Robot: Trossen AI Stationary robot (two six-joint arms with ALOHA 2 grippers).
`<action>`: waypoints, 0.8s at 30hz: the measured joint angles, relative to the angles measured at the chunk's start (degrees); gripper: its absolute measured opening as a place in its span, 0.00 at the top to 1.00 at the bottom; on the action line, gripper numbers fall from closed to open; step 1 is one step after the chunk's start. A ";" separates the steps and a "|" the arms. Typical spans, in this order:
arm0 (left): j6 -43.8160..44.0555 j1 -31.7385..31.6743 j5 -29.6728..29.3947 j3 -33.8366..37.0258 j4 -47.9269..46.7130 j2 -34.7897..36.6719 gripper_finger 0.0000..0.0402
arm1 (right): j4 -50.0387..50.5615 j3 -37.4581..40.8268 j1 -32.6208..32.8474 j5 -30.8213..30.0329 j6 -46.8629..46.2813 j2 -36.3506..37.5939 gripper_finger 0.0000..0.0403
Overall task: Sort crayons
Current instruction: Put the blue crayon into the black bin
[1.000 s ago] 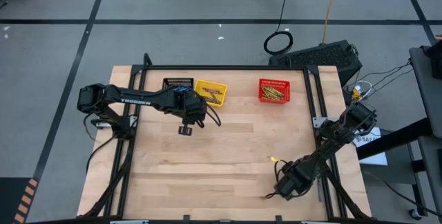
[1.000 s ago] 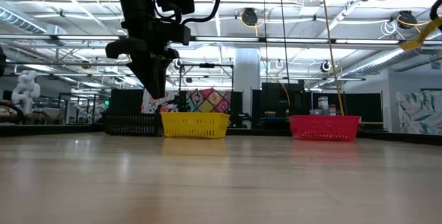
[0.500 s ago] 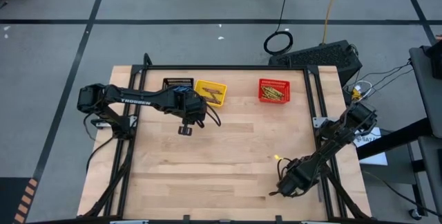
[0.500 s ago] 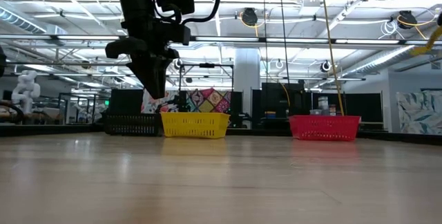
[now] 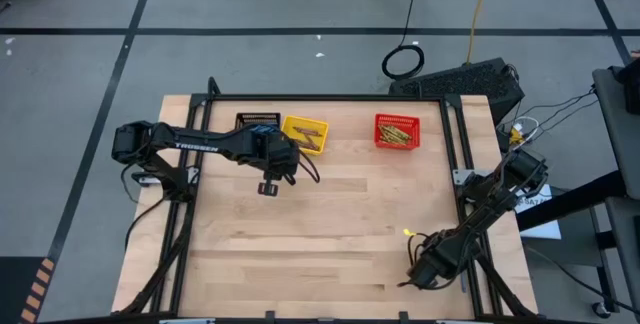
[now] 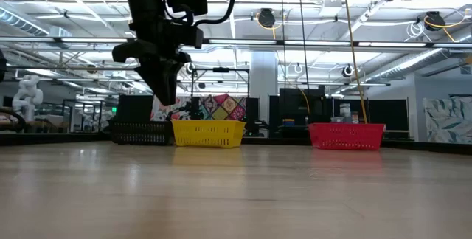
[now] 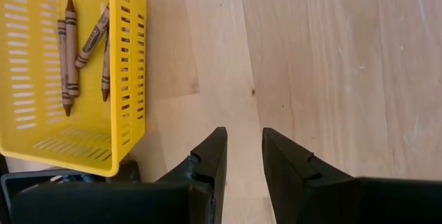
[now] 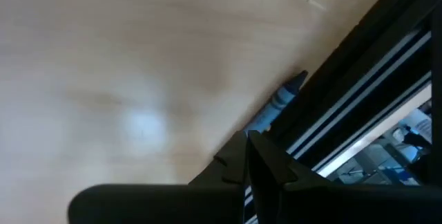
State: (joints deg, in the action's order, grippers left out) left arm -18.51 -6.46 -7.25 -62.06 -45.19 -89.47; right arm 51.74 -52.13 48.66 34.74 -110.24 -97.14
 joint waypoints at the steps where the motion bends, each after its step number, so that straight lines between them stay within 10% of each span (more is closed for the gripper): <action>1: 0.00 0.00 0.00 0.00 -0.17 0.00 0.79 | -0.51 0.44 0.22 0.00 -0.85 0.00 1.00; 24: 0.11 0.00 0.00 0.00 -0.33 0.00 0.79 | 0.18 1.04 2.51 2.35 -6.09 0.00 1.00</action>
State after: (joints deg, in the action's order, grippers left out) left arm -18.39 -6.46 -7.25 -62.06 -45.52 -89.47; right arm 51.92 -51.09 51.16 37.09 -116.33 -97.14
